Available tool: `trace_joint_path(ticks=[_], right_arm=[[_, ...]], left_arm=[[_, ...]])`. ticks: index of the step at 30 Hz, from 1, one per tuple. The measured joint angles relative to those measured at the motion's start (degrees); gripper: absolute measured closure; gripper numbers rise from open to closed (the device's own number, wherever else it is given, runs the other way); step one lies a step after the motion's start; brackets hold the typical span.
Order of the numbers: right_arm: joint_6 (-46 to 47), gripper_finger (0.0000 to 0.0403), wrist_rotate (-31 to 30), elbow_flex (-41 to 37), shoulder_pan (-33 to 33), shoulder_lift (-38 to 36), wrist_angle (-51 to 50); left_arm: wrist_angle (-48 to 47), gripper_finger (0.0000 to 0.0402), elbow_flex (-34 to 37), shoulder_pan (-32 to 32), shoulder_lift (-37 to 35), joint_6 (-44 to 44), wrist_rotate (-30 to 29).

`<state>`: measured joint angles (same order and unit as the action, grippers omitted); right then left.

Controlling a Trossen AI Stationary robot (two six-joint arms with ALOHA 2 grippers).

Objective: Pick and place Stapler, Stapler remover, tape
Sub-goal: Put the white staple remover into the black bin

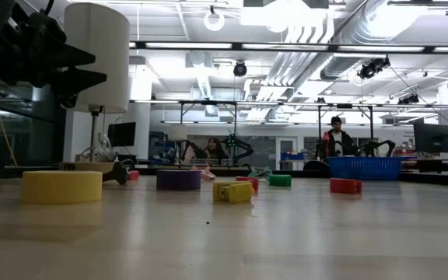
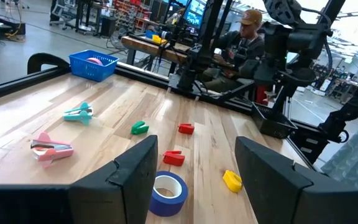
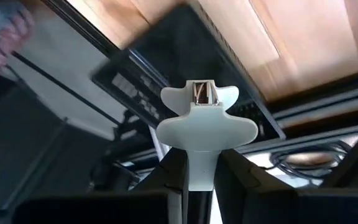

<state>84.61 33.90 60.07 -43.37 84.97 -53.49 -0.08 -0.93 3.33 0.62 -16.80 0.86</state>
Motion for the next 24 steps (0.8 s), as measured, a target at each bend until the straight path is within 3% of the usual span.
trace_joint_path(ticks=[11, 24], right_arm=[[-0.14, 0.0365, -5.6, 0.0, -8.14, 1.36, 5.71], [-7.32, 0.0365, -11.27, 0.0, -10.39, 8.4, 7.76]], left_arm=[[0.0, 0.0188, 0.0, 0.02, -0.02, 0.0, -0.02], [0.02, 0.0188, 0.0, 0.02, -0.01, -0.02, -0.01]])
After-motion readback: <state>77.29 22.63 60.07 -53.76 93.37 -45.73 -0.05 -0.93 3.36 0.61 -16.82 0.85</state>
